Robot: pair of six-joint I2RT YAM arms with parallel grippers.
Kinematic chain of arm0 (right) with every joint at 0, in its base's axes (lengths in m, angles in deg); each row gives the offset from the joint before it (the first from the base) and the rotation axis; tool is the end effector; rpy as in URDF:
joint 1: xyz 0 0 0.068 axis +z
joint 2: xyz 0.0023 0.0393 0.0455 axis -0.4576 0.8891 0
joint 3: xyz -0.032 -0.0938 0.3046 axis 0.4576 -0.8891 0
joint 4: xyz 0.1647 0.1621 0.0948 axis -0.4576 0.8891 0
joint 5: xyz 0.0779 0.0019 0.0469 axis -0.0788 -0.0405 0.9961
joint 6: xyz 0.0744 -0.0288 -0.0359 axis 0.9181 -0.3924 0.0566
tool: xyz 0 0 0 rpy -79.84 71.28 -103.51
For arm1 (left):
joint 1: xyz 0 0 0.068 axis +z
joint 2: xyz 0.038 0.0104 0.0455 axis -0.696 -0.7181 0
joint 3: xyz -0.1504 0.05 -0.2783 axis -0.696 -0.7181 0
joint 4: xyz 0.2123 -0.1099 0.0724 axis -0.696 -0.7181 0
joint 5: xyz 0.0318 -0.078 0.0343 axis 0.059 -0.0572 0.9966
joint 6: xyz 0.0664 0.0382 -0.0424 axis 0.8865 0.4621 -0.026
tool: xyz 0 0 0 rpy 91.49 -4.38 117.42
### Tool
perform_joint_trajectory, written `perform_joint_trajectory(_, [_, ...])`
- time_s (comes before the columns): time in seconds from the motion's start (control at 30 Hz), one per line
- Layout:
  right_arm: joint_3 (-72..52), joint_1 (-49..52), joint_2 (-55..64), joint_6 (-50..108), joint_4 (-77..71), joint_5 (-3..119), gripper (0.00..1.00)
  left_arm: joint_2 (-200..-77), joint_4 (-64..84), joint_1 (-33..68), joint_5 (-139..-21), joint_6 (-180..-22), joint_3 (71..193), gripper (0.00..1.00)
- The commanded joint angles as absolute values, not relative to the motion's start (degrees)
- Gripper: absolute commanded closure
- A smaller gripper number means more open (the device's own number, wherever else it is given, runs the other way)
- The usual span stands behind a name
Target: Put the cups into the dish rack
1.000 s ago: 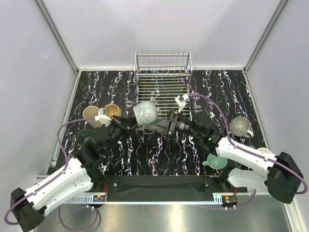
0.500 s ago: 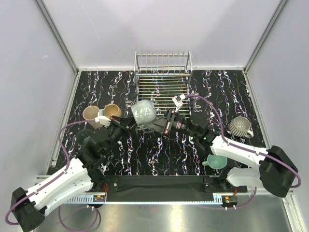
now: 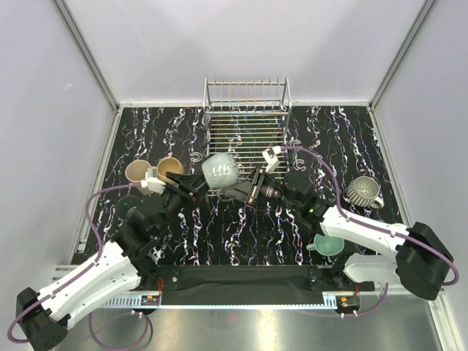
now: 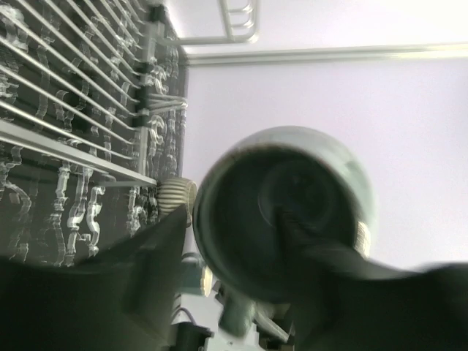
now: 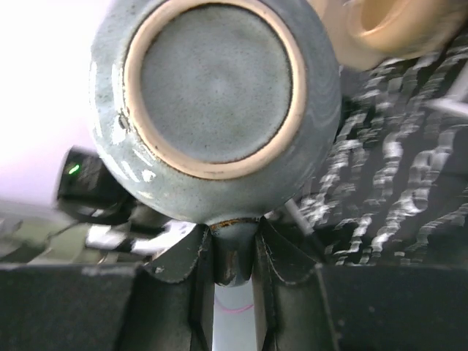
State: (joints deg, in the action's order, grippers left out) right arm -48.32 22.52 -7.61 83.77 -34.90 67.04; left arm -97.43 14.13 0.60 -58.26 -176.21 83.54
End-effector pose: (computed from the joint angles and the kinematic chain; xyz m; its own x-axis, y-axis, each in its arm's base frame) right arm 0.1679 0.2329 0.3321 -0.8093 0.3451 -0.4753 -0.4317 0.1992 0.8797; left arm 0.1221 -0.0911 0.2947 -0.5060 -0.8586 -0.0822 -0.0241 0.1094 -0.9937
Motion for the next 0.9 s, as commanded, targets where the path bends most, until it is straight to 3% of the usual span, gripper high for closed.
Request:
perform_joint_trajectory(0.0, [-45.17, 22.07, -11.86, 76.87, -28.67, 56.61, 1.0, -93.7, 11.58, 0.34, -56.82, -175.78, 84.82, 0.32])
perform_joint_trajectory(0.03, [-44.56, 22.07, -12.3, 75.99, -27.0, 54.59, 1.0, -93.17, 9.65, 0.34, -56.38, -175.86, 84.91, 0.2])
perform_joint_trajectory(0.13, [-41.74, 22.07, -13.27, 72.38, -19.1, 50.72, 1.0, -90.71, -0.27, 0.42, -54.45, -175.95, 84.82, 0.11])
perform_joint_trajectory(0.43, [-27.16, 21.9, -3.54, 56.39, 4.98, 29.89, 1.0, -89.91, -20.75, 0.42, -50.05, -158.22, 95.44, 0.11])
perform_joint_trajectory(0.57, [-23.38, 21.2, 2.19, 50.15, 6.06, 23.99, 1.0, -93.08, -26.14, 0.42, -49.25, -149.6, 101.25, 0.11])
perform_joint_trajectory(0.87, [-20.38, 15.67, 13.7, 46.36, 0.44, 19.07, 1.0, -90.97, -24.3, 0.42, -51.45, -146.95, 98.0, 0.12])
